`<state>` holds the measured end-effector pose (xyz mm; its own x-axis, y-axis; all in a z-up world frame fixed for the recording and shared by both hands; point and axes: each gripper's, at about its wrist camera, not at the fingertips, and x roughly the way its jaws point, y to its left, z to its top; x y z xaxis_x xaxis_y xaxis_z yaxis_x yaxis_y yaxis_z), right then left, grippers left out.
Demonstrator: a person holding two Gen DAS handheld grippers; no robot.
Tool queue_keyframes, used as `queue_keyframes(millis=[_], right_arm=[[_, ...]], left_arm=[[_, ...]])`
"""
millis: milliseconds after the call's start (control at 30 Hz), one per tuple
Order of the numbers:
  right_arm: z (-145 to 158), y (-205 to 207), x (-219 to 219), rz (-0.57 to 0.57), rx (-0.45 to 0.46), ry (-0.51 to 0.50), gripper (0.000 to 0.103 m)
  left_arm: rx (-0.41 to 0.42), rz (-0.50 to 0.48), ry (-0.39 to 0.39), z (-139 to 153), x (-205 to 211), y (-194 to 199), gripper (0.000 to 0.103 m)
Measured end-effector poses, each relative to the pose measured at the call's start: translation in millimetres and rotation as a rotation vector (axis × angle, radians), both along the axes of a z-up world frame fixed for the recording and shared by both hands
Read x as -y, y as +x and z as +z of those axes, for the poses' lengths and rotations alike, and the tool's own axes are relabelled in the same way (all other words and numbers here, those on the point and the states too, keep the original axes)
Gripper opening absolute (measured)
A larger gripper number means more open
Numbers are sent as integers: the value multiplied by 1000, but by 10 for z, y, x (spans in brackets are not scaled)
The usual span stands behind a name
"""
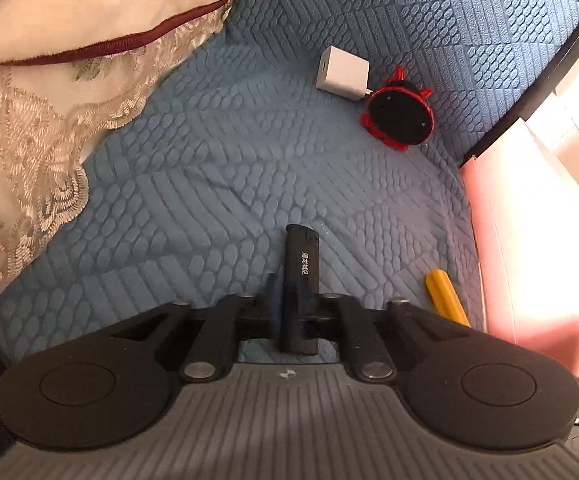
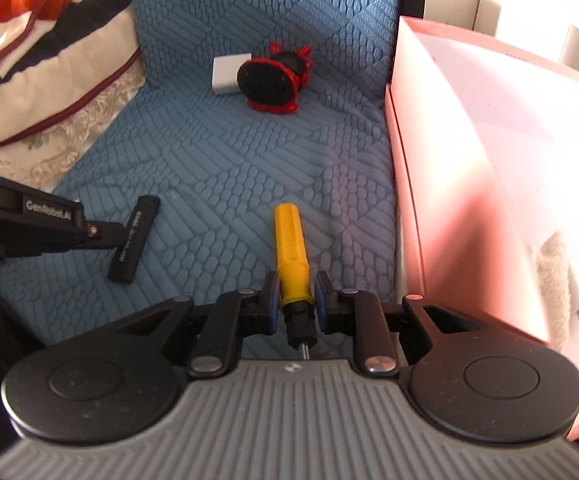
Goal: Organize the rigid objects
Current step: 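Close the left tool on the black USB stick and lift it, then carry the USB stick and screwdriver over the pink box and open both tools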
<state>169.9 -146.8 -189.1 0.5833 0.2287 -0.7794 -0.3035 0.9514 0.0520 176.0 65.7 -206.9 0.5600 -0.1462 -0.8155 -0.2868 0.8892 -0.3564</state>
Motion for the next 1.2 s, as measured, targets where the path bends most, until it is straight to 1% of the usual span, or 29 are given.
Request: queue_keyframes(millis=[33, 67, 233, 267, 333, 367, 400, 433, 533, 633, 700, 933, 1100, 1200], right_arm=[[-15, 1, -2, -3, -3, 2, 22], [-30, -1, -4, -2, -5, 4, 22], [-101, -10, -48, 22, -16, 3, 22], [-112, -6, -55, 25, -18, 2, 22], [-133, 2, -63, 29, -24, 0, 22], [-146, 9, -70, 30, -29, -10, 22], [-148, 11, -74, 31, -24, -15, 22], [-144, 19, -77, 32, -24, -16, 22], [-128, 48, -70, 36, -30, -5, 22], [-67, 63, -91, 44, -20, -17, 22], [-12, 63, -77, 44, -14, -5, 22], [242, 46, -1, 54, 18, 32, 22], [490, 41, 91, 61, 46, 58, 22], [653, 40, 149, 68, 78, 53, 22]], left_arm=[[0, 2, 3, -3, 4, 5, 43], [18, -4, 4, -1, 11, 1, 45], [48, -64, 69, -15, 158, 49, 43], [57, -84, 111, -27, 218, 57, 43], [76, -128, 223, -55, 382, 68, 38], [78, -146, 246, -57, 437, 69, 34], [78, -158, 242, -57, 463, 74, 26], [78, -162, 235, -53, 475, 82, 26], [75, -165, 247, -49, 502, 95, 26], [64, -139, 191, -39, 431, 95, 26], [65, -125, 152, -1, 384, 78, 26], [96, -124, 74, 228, 350, 22, 26], [135, -138, 59, 457, 410, 9, 26], [157, -149, 52, 590, 469, 15, 26]])
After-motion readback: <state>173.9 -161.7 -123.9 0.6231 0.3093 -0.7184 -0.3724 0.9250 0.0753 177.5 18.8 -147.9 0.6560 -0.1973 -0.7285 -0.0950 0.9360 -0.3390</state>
